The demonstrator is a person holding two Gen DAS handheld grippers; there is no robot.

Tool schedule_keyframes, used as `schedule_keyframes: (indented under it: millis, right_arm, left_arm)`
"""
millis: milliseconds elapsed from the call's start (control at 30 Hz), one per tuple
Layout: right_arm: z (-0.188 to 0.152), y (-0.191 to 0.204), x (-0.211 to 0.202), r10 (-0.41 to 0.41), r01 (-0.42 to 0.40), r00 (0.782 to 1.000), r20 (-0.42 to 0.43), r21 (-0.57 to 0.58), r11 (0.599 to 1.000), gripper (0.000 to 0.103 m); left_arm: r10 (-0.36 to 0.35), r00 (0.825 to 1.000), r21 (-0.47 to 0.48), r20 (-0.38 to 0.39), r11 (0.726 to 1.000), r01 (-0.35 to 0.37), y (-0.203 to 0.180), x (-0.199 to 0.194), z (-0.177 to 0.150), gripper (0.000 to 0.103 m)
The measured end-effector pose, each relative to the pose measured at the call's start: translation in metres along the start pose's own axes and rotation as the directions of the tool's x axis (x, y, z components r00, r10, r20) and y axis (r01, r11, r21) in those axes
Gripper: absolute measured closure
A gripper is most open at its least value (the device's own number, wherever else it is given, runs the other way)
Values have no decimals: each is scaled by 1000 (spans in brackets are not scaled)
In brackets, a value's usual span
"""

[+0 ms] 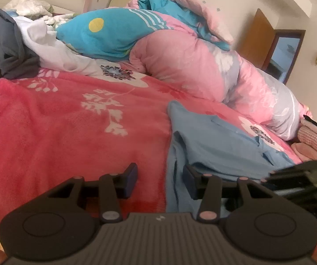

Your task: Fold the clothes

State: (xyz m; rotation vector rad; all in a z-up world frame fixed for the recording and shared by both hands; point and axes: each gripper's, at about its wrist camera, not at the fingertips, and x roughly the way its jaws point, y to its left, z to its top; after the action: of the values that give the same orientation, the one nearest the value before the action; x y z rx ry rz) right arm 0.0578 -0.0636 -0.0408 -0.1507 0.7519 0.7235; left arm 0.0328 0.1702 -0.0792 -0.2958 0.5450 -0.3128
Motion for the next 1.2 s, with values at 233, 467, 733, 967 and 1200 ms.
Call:
schedule_keyframes:
  millis: [233,467,733,967,1200]
  right_arm:
    - [30,-28,24,-26,25,999,27,33,999,90]
    - [69,-84,50,-126,108,986,106,163,981,89]
    - [65,-113,17,-182,85,957,225,382,920,88]
    - [30,-96,-61,-248,102,920,303,425,899,87]
    - [-24,-102,-147,-381,167,868,318,536,828,86]
  left_arm:
    - [-28,1000,-4,4,1000,28,5,0,-1,56]
    - [-60,998,-34,5,998,60,12,-2,0,56]
    - [-77,995,-218,66,972,89,40,-13,5,56]
    - [-63,991,-355,114,930,100,60,-21,10,56]
    - [-78,990,-234,113,967,103,29,-23,36,53]
